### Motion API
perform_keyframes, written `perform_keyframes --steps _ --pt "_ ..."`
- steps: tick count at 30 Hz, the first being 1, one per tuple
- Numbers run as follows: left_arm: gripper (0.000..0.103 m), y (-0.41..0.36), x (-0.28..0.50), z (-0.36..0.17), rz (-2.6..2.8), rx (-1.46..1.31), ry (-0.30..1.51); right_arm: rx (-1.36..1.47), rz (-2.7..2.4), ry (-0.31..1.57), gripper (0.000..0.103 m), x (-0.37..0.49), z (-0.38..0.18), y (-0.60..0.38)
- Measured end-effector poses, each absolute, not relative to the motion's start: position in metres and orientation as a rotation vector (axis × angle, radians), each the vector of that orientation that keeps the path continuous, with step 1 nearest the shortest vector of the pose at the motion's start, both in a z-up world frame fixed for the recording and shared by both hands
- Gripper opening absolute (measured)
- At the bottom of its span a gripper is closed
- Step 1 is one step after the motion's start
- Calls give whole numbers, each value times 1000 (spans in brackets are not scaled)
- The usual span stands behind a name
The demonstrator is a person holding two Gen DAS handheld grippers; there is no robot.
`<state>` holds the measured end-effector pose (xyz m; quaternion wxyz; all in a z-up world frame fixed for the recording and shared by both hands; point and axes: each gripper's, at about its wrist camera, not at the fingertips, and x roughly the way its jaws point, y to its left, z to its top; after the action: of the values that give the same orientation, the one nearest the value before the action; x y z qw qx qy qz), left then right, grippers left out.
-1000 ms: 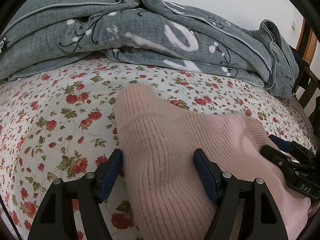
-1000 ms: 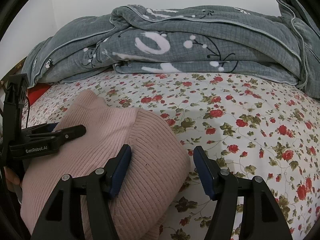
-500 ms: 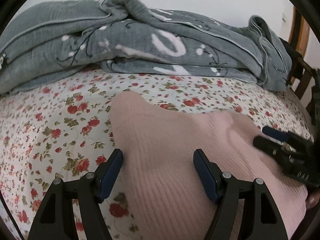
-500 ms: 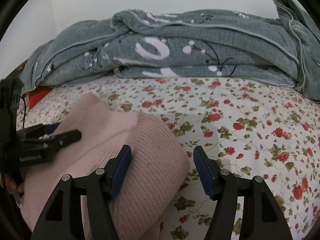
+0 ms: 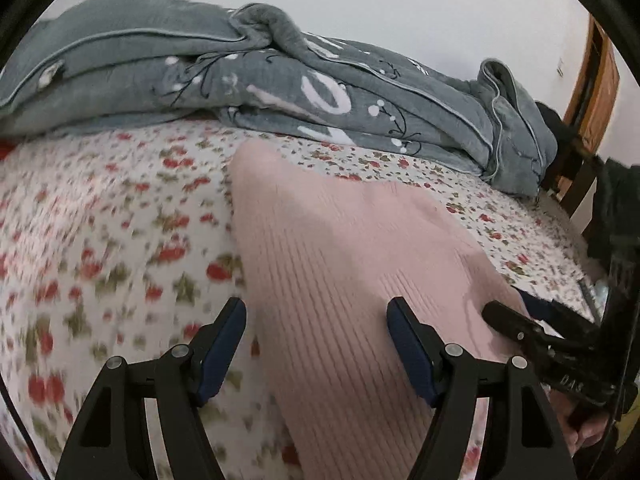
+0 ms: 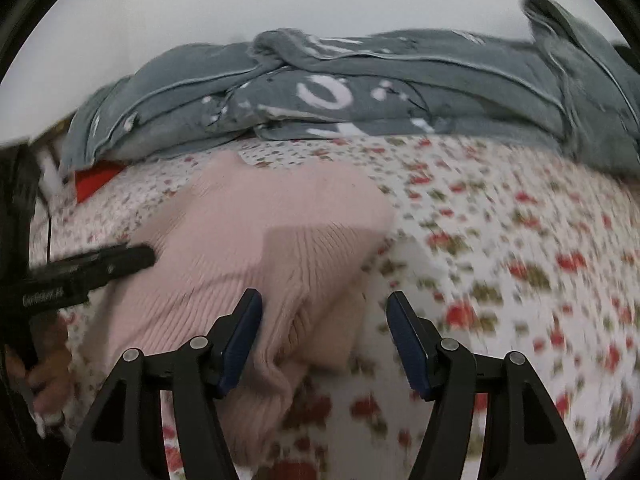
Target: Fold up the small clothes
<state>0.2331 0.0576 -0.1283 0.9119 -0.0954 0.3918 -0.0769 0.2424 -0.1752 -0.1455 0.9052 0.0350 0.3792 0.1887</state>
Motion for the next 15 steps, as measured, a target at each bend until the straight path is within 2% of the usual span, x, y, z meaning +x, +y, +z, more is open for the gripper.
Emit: perform_keyframes --steps 9,15 --pt "71 51 176 -128 -155 -233 870 26 251 805 63 193 -112 -198" --pt "71 38 136 -94 -120 -189 839 42 176 792 63 155 -80 -218"
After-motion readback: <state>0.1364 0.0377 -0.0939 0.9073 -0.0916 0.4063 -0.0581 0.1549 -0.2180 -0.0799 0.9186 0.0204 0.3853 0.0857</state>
